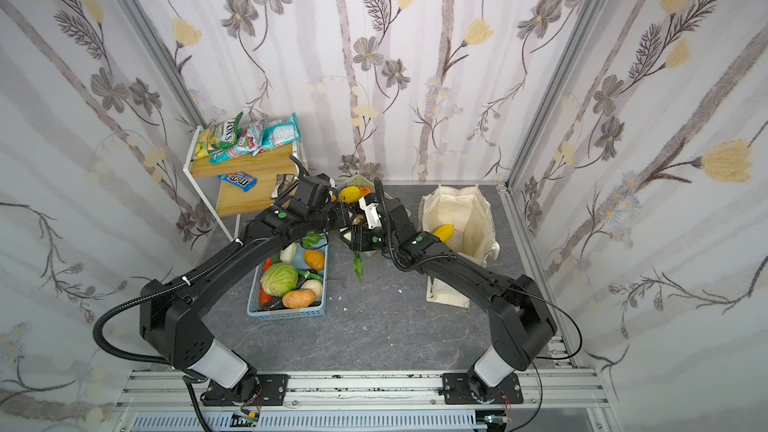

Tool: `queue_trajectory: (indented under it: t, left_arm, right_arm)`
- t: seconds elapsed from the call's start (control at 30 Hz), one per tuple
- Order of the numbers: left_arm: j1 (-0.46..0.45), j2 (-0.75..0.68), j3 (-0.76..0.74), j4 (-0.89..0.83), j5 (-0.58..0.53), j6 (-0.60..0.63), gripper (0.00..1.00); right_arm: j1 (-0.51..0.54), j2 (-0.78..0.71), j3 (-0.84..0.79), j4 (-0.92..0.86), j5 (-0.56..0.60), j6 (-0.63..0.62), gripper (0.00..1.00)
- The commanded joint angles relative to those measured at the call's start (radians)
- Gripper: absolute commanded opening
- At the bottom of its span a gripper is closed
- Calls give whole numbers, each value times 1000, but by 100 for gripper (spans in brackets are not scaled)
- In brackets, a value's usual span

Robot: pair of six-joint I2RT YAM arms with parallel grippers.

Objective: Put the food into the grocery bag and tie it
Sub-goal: 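Grasp the white radish with the right gripper from the left gripper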

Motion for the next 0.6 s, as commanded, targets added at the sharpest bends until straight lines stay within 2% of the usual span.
queue_trajectory:
  t: [0.0,0.17,0.57]
  left_arm:
    - [-2,-9,-2,31,3,-26,50]
    - [-1,1,6,22,-6,-29,55]
    - [3,11,35,-2,-38,-17,76]
  right_arm:
    - [-5,11,9,60,9,24,55]
    - [-9,14,8,63,-1,29,50]
    - [-21,7,-16,68,-5,31,49]
